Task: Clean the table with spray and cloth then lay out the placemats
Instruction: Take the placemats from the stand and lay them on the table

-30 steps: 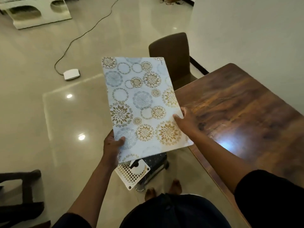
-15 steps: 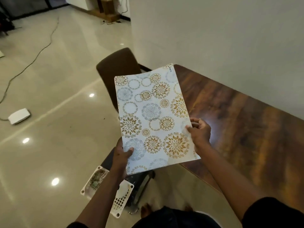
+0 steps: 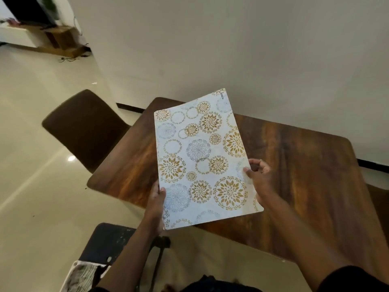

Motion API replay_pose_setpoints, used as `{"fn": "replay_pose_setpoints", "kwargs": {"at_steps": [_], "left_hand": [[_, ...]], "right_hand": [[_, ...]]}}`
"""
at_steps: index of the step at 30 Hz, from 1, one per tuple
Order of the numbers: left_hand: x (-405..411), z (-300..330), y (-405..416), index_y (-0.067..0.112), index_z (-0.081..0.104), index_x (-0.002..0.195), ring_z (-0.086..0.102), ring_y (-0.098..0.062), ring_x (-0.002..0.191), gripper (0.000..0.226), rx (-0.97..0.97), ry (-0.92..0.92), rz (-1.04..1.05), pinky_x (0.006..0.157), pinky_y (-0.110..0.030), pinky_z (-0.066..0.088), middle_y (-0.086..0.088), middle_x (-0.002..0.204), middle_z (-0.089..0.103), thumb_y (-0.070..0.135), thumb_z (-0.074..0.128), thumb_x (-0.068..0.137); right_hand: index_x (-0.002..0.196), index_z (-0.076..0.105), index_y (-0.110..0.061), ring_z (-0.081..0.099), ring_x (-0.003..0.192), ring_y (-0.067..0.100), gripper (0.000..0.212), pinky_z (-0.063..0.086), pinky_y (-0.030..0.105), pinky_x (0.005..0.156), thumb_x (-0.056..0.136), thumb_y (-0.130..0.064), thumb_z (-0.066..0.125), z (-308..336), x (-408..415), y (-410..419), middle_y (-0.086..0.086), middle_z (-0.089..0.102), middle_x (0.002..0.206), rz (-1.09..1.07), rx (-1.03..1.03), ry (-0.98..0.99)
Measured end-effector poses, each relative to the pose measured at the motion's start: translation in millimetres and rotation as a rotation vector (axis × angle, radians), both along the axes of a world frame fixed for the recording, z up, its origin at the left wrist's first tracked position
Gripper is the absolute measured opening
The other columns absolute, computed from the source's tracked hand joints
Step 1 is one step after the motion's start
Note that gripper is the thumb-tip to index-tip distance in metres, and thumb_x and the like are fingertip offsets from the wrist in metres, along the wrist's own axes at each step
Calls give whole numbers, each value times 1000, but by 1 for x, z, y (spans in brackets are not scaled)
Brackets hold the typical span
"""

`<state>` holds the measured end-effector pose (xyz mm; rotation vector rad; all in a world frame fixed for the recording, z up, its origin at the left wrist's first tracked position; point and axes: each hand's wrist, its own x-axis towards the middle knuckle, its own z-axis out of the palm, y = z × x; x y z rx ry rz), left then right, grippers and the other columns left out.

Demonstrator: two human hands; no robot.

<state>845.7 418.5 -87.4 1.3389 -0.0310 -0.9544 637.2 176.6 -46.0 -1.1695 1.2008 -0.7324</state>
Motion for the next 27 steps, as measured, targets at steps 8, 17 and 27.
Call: {"fn": "replay_pose_setpoints", "kwargs": {"at_steps": [8,17,27], "left_hand": [[-62,-10,-77,23,52,154,74,-47,122,37,3,-58,-137,100,-75,58,-16,141,75,23,49,117],[-114,-23,-136,15,62,142,84,-15,86,34,81,-144,-129,63,-33,67,-6,113,83,0,48,115],[-93,-30,-182,18,66,146,76,-22,77,37,180,-223,-237,52,-28,65,-9,129,75,5,53,114]], "right_hand": [[105,62,-24,76,88,29,20,62,56,78,97,-6,66,-13,-111,-49,7,78,102,-103,-19,20],[104,63,-20,74,91,32,17,60,56,81,98,-3,62,-37,-191,-74,11,76,103,-300,46,88],[109,64,-22,70,92,28,21,60,45,79,98,-5,61,-60,-235,-91,5,70,106,-535,126,152]]}}
